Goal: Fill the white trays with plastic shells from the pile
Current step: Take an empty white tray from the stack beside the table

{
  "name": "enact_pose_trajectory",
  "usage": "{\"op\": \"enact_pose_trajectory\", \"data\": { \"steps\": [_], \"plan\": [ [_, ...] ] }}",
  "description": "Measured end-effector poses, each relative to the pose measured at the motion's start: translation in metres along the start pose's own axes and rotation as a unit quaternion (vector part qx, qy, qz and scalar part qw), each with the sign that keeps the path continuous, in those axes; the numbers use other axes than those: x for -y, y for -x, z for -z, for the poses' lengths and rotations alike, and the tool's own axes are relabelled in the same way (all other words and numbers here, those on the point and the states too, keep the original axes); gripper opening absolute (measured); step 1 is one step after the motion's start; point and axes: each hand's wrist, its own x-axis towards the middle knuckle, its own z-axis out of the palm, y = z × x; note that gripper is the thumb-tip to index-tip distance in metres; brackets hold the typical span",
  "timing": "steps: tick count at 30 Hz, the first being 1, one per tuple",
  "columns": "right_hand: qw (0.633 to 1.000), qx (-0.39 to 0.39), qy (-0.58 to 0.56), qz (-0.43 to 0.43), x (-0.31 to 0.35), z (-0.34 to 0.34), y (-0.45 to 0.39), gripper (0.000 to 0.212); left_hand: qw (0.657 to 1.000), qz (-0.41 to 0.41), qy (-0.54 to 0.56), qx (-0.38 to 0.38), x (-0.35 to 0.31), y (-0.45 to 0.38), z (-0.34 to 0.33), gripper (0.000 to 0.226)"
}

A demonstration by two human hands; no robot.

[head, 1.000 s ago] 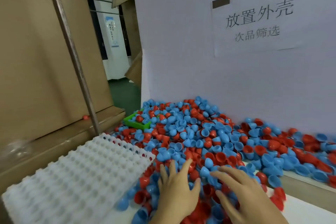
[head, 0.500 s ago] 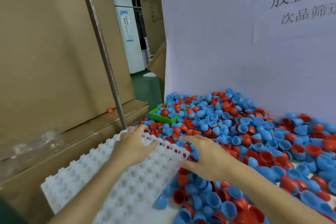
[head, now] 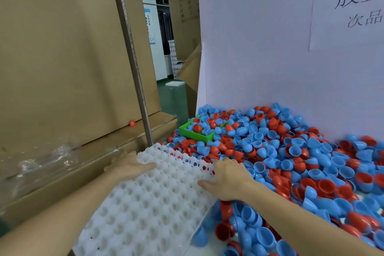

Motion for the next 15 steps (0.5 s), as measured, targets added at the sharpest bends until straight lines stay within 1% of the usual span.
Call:
{"op": "enact_pose_trajectory", "data": {
  "steps": [5,7,10,12,15],
  "plan": [
    [0.998,-0.06,-0.004,0.004,0.0,-0.002,0.004,0.054,1.0,-0.005,0.001,-0.027,-0.003,0.0,-0.003,0.065],
    [0.997,-0.071,-0.005,0.009,-0.001,-0.004,0.008,0.055,0.999,-0.013,0.005,-0.045,-0.006,0.004,0.0,0.058],
    [0.996,-0.092,-0.015,0.009,-0.003,-0.004,0.011,0.055,0.996,-0.032,0.014,-0.084,-0.01,0.009,0.011,0.057],
    [0.992,-0.112,-0.06,0.001,-0.006,-0.003,0.011,0.058,0.994,-0.03,0.011,-0.106,-0.01,0.012,0.023,0.065],
    [0.98,-0.13,-0.15,-0.013,-0.011,-0.002,0.011,0.079,0.991,-0.045,0.018,-0.126,-0.009,0.016,0.045,0.075]
  ]
}}
